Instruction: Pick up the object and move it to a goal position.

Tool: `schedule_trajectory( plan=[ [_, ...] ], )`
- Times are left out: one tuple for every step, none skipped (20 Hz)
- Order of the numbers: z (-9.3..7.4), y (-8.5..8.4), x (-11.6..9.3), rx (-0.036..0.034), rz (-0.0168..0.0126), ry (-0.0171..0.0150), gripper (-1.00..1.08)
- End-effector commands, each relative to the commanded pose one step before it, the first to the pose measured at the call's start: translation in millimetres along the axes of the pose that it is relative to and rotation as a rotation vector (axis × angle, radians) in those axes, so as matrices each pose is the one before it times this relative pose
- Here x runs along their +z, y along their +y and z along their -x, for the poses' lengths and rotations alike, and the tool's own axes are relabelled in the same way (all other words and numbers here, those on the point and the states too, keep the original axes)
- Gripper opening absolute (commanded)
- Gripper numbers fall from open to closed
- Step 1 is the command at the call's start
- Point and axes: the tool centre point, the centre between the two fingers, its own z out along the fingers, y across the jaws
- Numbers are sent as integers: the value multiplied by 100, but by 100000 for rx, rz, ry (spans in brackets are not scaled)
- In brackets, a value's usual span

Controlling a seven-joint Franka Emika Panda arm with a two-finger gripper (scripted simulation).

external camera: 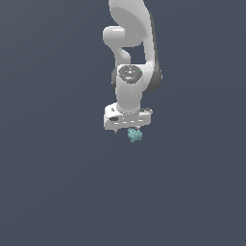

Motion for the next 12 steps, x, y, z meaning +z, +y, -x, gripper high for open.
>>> schedule_trajectory(
  plan=[
    [704, -1524, 1198, -5984, -57, 542, 100],
    [247, -566, 422, -2197, -33, 218, 100],
    [226, -526, 382, -2025, -38, 204, 100],
    [206, -484, 344, -1852, -41, 188, 100],
    [185, -441, 307, -1676, -43, 172, 100],
    [165, -399, 271, -1504, -43, 156, 100],
    [145, -354, 237, -1328, -41, 139, 100],
    [125, -308, 203, -1150, -38, 122, 100],
    [105, -262, 170, -975, -34, 104, 100],
    [86, -215, 138, -797, -29, 86, 100],
    [66, -168, 107, -621, -24, 67, 100],
    [47, -121, 76, -445, -17, 48, 100]
  ],
)
